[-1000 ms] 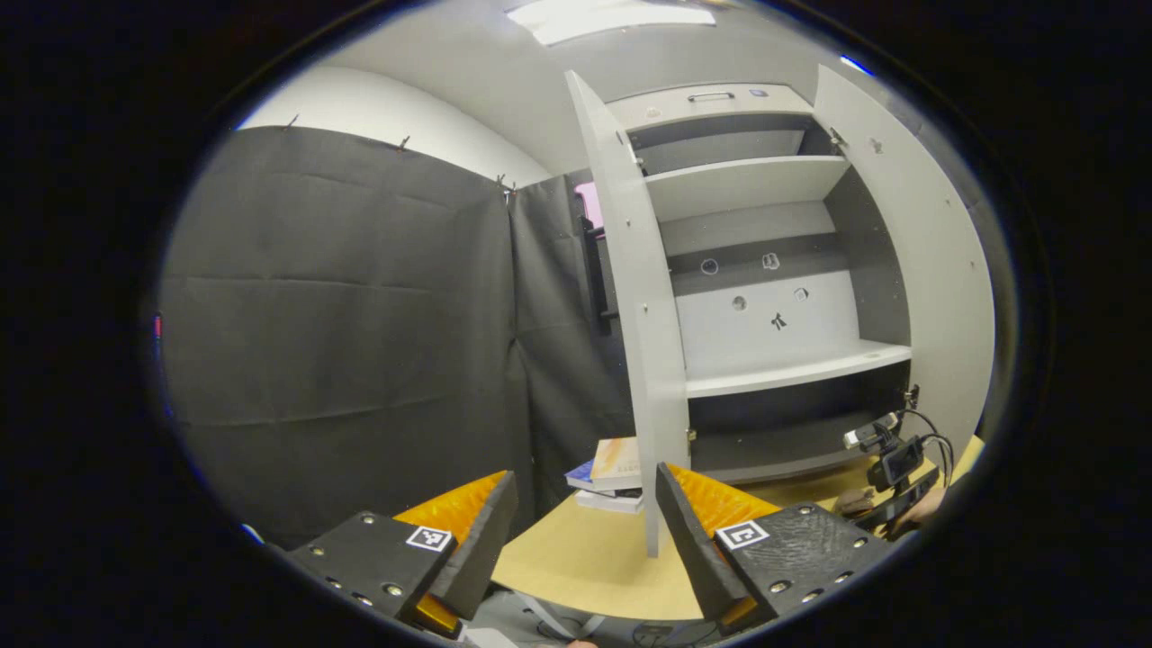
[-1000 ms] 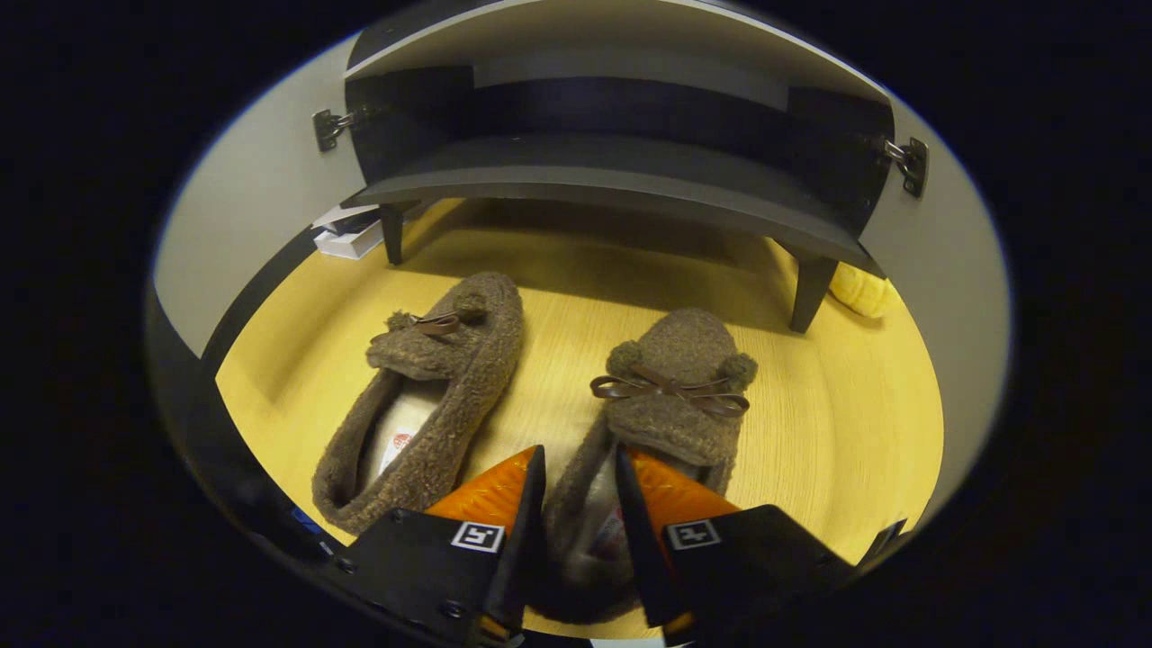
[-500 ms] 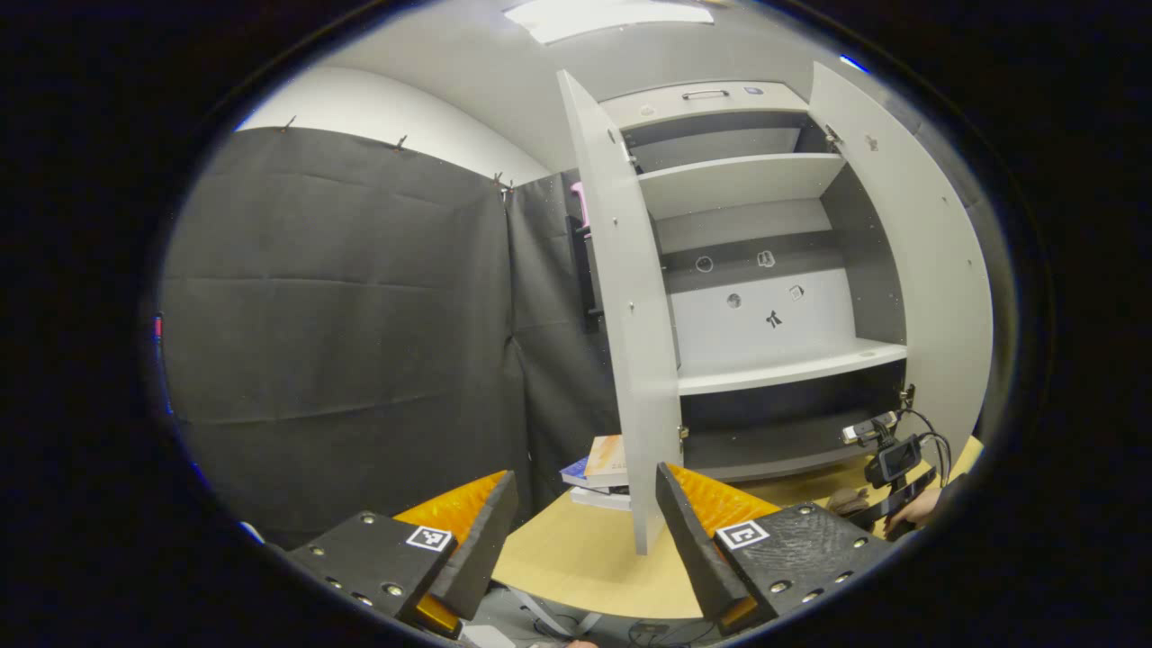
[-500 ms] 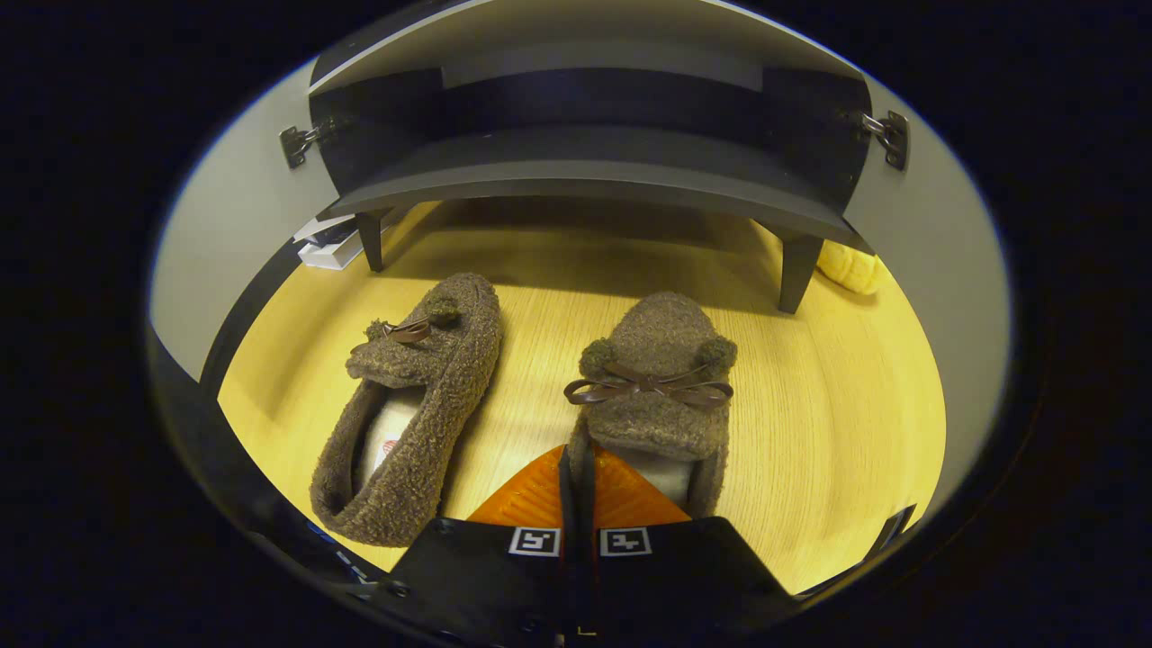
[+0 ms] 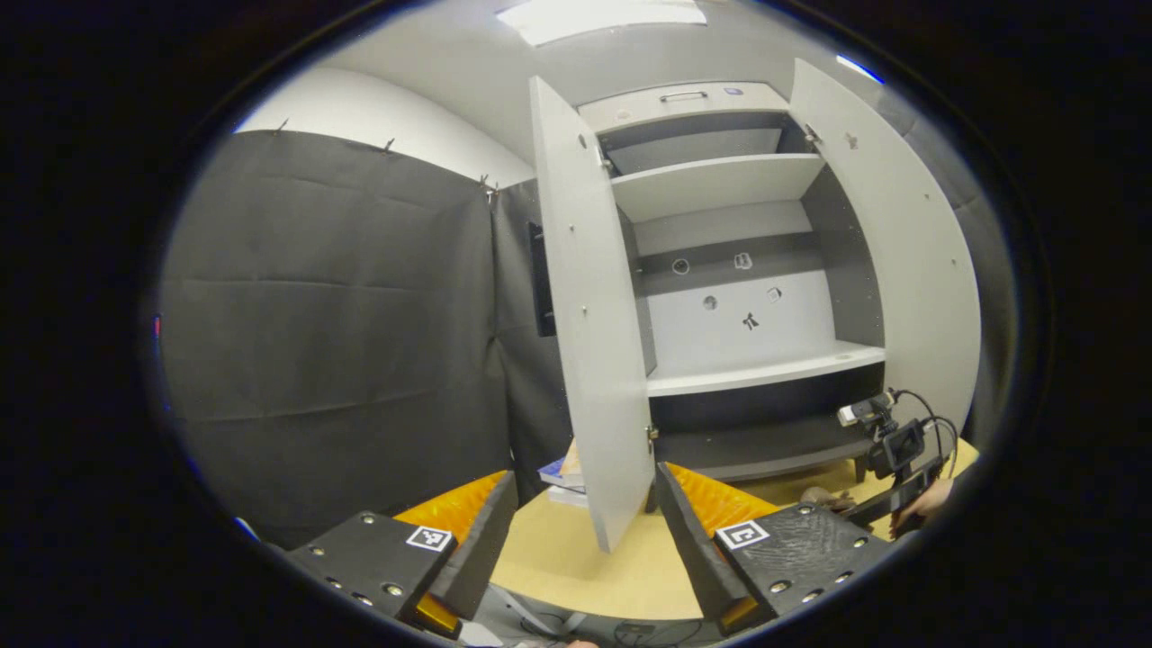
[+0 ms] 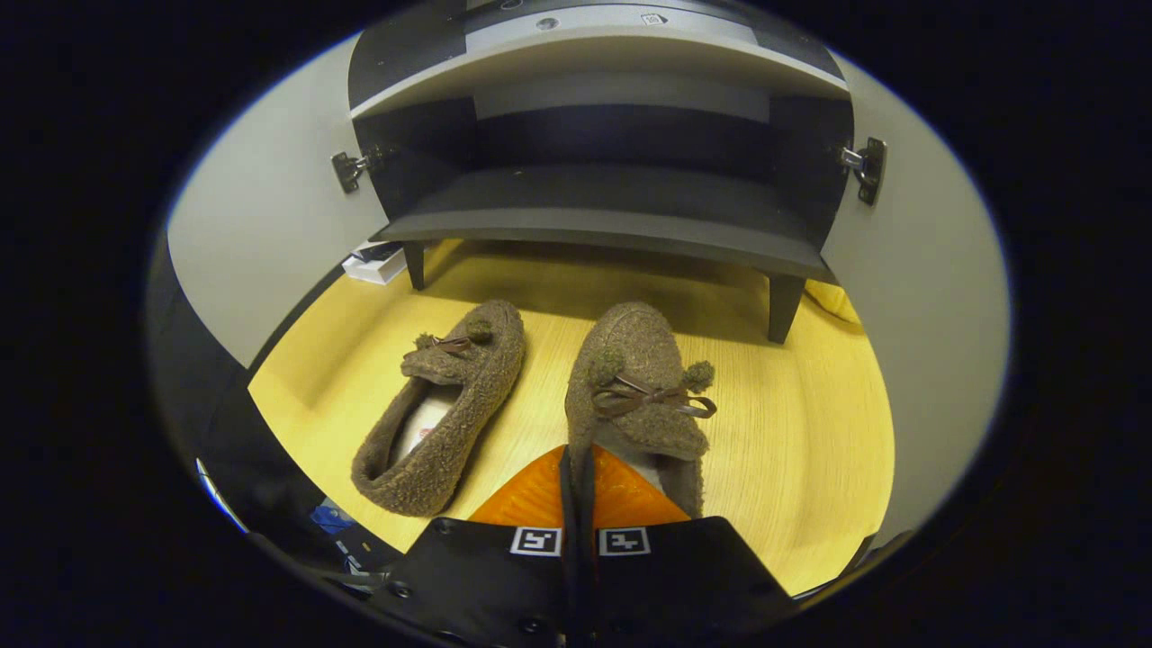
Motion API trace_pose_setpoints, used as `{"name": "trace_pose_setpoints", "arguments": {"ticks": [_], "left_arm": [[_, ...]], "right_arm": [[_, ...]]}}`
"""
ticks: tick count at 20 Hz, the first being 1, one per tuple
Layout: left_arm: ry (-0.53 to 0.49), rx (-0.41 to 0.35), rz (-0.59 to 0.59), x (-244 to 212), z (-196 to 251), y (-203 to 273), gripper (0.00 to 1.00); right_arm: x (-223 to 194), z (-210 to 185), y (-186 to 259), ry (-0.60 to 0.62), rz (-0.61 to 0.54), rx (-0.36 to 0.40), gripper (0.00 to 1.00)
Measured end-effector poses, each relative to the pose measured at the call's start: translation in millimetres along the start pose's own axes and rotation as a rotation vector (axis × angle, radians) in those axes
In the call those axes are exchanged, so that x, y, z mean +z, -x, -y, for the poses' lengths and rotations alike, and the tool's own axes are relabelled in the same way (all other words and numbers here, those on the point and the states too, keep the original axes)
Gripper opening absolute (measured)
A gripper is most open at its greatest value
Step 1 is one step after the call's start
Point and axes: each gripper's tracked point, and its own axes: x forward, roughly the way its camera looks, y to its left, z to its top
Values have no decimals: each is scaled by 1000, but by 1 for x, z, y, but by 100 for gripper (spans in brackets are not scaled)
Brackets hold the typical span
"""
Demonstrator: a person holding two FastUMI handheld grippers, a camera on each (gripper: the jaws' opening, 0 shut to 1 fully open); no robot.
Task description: Grab one shoe with the right hand and put it into the shoe cabinet, grab the other shoe with the left hand and put it into the shoe cabinet; then close the right door with the right hand and the left door with the left hand.
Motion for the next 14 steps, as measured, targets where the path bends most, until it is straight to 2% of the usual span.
{"name": "trace_pose_setpoints", "arguments": {"ticks": [2,4,9,14], "left_arm": [[-2,-13,-1,-2,14,5,97],[-3,-31,2,-4,27,9,97],[10,-97,-3,-7,58,8,97],[9,-183,11,-8,77,-8,97]], "right_arm": [[9,1,14,17,35,17,5],[19,0,30,37,73,31,1],[56,-6,73,67,177,53,1],[106,-12,114,99,300,38,1]]}}
